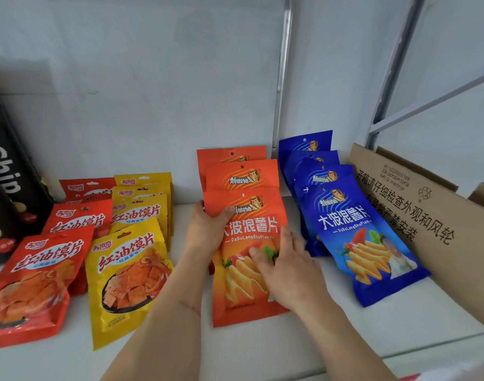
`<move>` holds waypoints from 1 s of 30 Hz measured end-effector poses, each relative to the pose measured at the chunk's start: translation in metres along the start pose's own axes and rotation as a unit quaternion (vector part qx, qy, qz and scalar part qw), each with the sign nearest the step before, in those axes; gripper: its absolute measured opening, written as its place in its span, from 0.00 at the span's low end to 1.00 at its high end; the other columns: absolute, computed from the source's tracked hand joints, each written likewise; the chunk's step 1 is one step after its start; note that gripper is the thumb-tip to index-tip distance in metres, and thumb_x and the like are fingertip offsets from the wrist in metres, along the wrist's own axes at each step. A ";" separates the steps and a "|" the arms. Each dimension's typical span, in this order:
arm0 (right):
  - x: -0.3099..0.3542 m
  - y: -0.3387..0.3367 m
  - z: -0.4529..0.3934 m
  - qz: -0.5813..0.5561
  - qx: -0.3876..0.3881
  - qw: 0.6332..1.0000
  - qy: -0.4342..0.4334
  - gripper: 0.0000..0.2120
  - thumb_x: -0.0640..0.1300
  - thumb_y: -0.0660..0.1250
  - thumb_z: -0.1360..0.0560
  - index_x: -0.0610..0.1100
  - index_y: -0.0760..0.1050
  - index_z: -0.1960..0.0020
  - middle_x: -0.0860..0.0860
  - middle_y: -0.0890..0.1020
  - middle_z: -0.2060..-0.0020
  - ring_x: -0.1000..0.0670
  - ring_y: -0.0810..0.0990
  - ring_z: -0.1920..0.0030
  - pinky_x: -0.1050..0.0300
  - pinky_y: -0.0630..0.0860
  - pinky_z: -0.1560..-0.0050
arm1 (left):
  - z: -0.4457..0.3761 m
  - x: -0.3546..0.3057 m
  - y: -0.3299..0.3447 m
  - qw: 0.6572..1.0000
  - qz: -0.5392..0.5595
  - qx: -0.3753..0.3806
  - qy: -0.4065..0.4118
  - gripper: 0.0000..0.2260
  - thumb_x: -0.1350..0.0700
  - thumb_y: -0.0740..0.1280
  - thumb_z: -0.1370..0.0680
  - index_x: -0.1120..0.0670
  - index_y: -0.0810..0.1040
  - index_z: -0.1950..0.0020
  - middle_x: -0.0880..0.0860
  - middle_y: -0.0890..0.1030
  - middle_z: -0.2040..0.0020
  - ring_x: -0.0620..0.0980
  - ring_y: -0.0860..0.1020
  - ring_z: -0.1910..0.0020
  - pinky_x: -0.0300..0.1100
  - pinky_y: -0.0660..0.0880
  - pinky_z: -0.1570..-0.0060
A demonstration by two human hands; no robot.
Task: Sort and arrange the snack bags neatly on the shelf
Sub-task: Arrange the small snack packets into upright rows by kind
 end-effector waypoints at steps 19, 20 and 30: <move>0.000 0.004 0.008 0.020 -0.078 0.997 0.003 0.36 0.70 0.54 0.24 0.46 0.62 0.26 0.46 0.70 0.31 0.42 0.70 0.32 0.45 0.68 0.34 | 0.029 -0.036 -0.013 0.984 -0.177 -0.012 0.030 0.30 0.43 0.68 0.22 0.58 0.65 0.28 0.58 0.76 0.32 0.60 0.77 0.36 0.53 0.75 0.38; 0.001 0.002 0.009 0.024 -0.088 0.996 -0.004 0.35 0.69 0.54 0.23 0.46 0.64 0.27 0.46 0.71 0.32 0.42 0.70 0.33 0.44 0.69 0.35 | 0.037 -0.040 -0.018 0.979 -0.198 -0.021 0.050 0.29 0.44 0.67 0.22 0.58 0.65 0.27 0.58 0.75 0.31 0.60 0.75 0.35 0.53 0.74 0.38; 0.038 -0.013 0.027 0.024 -0.176 0.979 -0.097 0.27 0.64 0.57 0.22 0.45 0.72 0.34 0.45 0.74 0.34 0.41 0.71 0.34 0.44 0.67 0.36 | 0.113 -0.021 -0.102 0.932 -0.305 -0.164 0.109 0.23 0.49 0.64 0.20 0.55 0.69 0.27 0.56 0.71 0.28 0.57 0.66 0.28 0.50 0.62 0.31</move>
Point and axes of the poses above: each hand's wrist, its own z-axis away from the middle knuckle, its own y-axis out of the palm, x = y × z, the point moved 2 cm from there along -z, towards the middle knuckle
